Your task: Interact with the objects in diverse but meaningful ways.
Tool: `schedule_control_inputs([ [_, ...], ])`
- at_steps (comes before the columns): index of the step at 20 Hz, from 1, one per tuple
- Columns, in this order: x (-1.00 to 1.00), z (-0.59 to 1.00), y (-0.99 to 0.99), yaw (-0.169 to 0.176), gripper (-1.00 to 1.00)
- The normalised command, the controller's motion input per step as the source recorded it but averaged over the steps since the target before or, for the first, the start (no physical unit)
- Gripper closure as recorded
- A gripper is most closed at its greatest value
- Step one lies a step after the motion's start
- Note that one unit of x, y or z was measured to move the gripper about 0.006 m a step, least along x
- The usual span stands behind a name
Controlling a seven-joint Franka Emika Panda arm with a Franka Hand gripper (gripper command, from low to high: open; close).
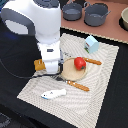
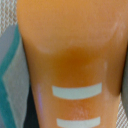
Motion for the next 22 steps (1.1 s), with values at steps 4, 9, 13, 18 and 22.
schedule_control_inputs([
  [4,-0.06,-0.04,0.0,0.0,1.0],
  [9,0.0,0.23,0.0,-0.003,-1.0],
  [13,-0.02,0.15,0.02,-0.016,-1.0],
  [18,0.0,-0.01,0.15,0.0,-1.0],
  [22,0.0,-0.07,0.24,0.0,-1.0],
])
